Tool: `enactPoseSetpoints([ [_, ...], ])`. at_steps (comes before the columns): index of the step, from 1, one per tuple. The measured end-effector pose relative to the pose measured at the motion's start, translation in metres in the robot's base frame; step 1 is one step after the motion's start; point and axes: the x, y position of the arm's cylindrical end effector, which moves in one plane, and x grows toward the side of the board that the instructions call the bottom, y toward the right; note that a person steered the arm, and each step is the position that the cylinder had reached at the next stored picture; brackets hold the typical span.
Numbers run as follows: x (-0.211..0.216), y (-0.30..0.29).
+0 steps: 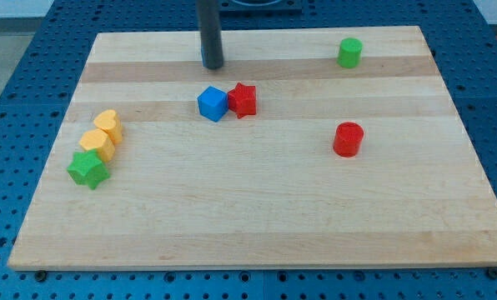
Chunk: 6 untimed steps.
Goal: Slide the blue triangle closer to the red star
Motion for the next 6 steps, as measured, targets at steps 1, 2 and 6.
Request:
enactPoseSetpoints([
  [1,-0.002,-0.034],
  [2,-0.028,-0.060],
  [6,0.035,0.068],
])
